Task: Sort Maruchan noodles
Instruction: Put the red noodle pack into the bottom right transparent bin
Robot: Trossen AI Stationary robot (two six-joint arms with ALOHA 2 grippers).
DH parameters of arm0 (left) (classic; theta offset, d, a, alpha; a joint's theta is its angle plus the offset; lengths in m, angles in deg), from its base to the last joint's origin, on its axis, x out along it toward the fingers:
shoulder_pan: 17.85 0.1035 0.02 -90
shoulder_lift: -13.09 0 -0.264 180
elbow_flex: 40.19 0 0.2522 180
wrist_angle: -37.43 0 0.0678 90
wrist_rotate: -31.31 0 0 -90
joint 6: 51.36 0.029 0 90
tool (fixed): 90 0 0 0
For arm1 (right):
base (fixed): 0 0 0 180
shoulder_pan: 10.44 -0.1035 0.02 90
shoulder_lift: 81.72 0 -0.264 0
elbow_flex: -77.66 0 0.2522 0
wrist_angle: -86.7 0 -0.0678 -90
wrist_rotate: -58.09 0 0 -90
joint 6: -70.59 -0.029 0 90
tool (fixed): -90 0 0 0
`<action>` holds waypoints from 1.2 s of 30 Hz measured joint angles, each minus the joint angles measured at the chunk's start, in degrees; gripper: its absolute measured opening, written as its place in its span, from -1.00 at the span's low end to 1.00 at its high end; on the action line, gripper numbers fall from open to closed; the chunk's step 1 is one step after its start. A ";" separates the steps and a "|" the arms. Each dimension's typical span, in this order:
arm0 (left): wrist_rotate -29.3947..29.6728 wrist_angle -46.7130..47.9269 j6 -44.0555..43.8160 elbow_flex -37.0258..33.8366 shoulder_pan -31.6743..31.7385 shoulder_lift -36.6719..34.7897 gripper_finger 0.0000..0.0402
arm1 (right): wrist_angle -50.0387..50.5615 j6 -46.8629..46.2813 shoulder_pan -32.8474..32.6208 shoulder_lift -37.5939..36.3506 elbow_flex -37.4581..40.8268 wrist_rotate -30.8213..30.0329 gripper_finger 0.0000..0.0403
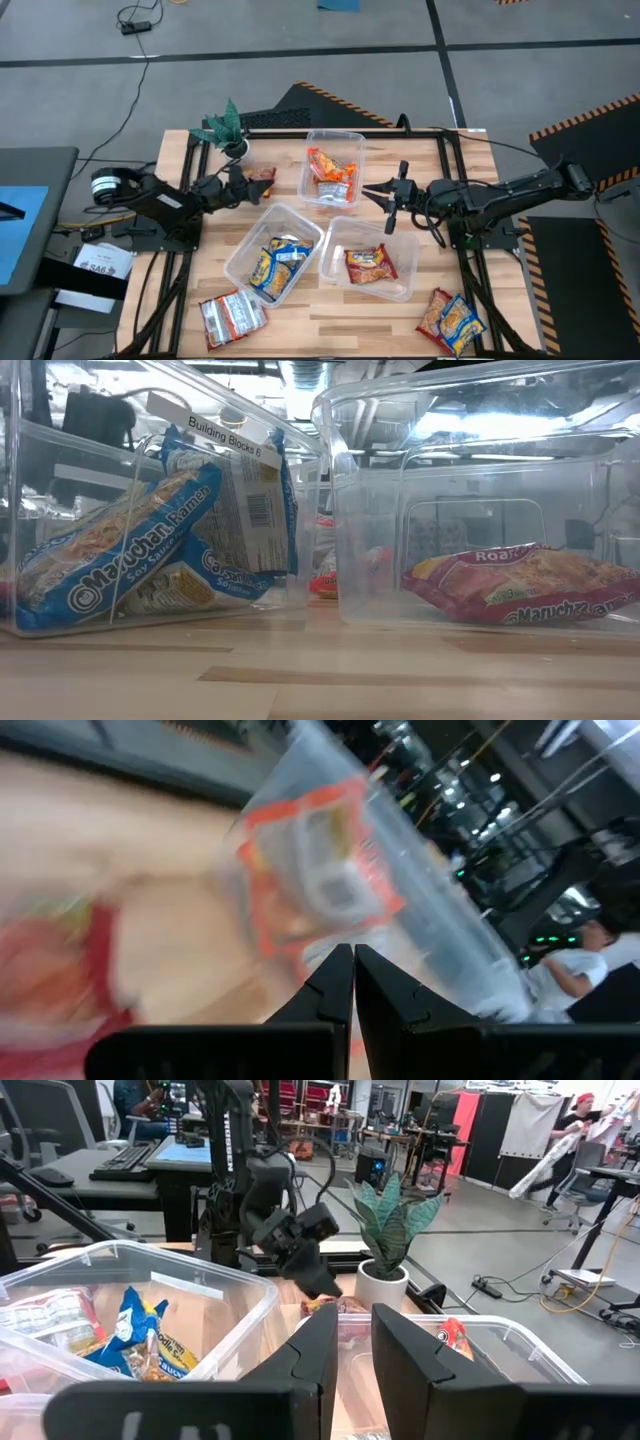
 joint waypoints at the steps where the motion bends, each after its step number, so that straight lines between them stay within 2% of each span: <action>1: -0.14 1.10 0.65 0.92 0.01 -1.10 -1.00 | -0.01 0.00 0.02 0.00 0.00 0.00 -0.57; 6: -1.97 13.71 5.44 6.99 0.16 -7.12 -1.00 | 0.04 -0.02 0.02 0.00 0.00 -0.01 -0.57; 10: -4.23 33.73 12.00 14.81 0.43 -12.28 -1.00 | 0.04 -0.02 -0.01 0.00 0.00 -0.02 -0.57; 16: -4.13 65.40 26.56 27.96 0.27 -17.99 -1.00 | 0.09 -0.02 0.01 0.00 0.00 -0.02 -0.57; 19: -2.70 79.24 33.78 33.17 -0.33 -19.41 -1.00 | 0.09 0.00 0.00 0.00 0.00 -0.02 -0.57; 21: 0.26 86.16 36.24 35.35 -0.87 -19.76 -1.00 | 0.14 0.00 0.02 0.00 0.00 -0.02 -0.57; 24: 4.93 92.57 38.35 35.93 -1.15 -19.70 -0.99 | 0.16 -0.02 0.02 0.00 0.00 -0.04 -0.57; 29: 6.56 99.98 39.43 35.90 -1.16 -17.85 -0.87 | 0.25 -0.02 0.02 0.00 0.00 -0.04 -0.57; 36: 11.17 97.74 38.99 35.90 -0.55 -14.47 -0.53 | 0.28 -0.02 0.00 0.00 0.00 -0.04 -0.57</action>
